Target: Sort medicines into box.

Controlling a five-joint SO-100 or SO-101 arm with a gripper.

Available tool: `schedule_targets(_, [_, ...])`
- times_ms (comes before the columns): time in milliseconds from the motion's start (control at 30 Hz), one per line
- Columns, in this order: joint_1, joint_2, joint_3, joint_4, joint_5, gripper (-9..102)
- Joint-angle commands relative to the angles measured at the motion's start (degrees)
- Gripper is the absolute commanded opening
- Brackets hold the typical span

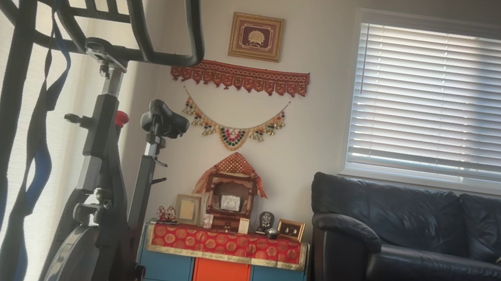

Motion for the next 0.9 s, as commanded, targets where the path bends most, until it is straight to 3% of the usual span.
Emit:
schedule_targets(0, [0.6,1.3,-5.2,-0.4,0.6,21])
schedule_targets(800, [-0.6,3.4,-4.4,0.7,2.4,5])
schedule_targets(867, [-0.8,3.8,-3.9,0.4,2.5,9])
